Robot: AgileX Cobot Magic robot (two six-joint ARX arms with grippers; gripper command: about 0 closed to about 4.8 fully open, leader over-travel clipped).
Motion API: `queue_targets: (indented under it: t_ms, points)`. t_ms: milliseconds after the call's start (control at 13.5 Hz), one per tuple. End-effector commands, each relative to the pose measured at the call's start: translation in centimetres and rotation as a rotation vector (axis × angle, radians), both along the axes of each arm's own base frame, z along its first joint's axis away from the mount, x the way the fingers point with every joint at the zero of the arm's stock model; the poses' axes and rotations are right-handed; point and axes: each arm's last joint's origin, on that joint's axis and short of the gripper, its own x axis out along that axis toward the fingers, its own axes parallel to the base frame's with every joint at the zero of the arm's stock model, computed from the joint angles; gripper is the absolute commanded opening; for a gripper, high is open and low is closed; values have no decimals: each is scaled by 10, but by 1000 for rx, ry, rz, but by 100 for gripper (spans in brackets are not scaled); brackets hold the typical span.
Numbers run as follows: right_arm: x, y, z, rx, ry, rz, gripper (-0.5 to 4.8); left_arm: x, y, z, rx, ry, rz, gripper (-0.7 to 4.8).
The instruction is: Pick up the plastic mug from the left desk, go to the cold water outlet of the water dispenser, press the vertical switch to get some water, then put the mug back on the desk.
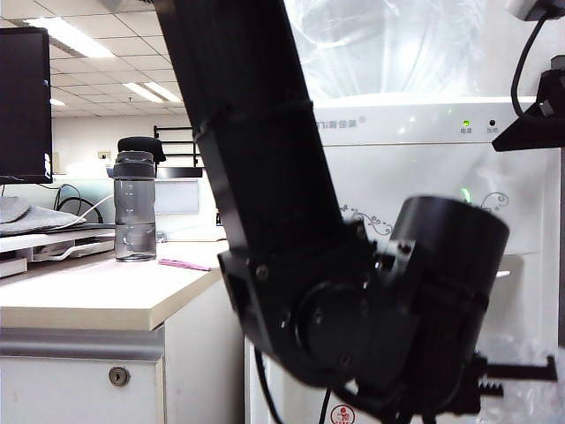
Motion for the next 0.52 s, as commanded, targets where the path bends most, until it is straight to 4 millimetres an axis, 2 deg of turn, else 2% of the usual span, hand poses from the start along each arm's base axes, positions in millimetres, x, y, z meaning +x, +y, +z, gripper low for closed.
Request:
queue_targets:
  t_ms: [74, 520]
  points:
    - [2, 0, 8, 3, -37, -22, -1, 2, -4, 16, -61, -44, -4, -6]
    - [7, 0, 24, 7, -86, -25, -1, 2, -5, 23, -75, -77, -13, -6]
